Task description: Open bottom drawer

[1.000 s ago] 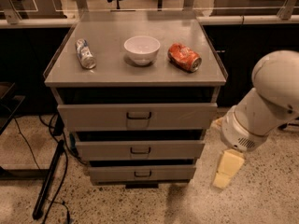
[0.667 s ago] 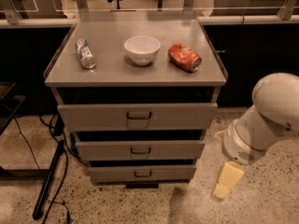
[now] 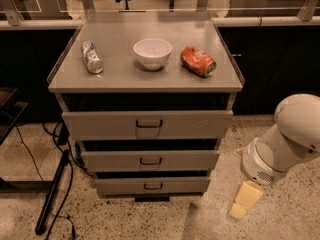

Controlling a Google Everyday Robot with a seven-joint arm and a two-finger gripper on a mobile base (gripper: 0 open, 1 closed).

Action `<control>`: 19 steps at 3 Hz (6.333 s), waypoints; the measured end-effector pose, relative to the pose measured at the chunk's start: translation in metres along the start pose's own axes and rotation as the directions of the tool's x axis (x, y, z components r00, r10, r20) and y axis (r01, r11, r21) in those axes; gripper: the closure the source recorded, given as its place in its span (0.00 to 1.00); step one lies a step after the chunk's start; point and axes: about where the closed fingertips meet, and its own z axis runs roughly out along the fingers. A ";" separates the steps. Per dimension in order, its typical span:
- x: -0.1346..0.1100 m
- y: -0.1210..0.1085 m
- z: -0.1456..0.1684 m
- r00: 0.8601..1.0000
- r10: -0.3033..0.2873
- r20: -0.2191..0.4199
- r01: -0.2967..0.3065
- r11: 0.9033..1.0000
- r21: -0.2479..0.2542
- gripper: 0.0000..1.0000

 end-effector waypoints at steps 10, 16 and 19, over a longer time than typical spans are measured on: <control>-0.027 -0.039 0.276 0.988 0.140 0.062 -0.130 0.982 -0.137 0.00; -0.090 -0.066 0.444 0.972 0.127 0.200 -0.055 0.942 -0.331 0.00; -0.108 -0.070 0.468 0.976 0.086 0.201 -0.026 0.959 -0.283 0.00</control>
Offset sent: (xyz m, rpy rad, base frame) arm 0.0219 0.0421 -0.1458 0.0894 0.1588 0.0302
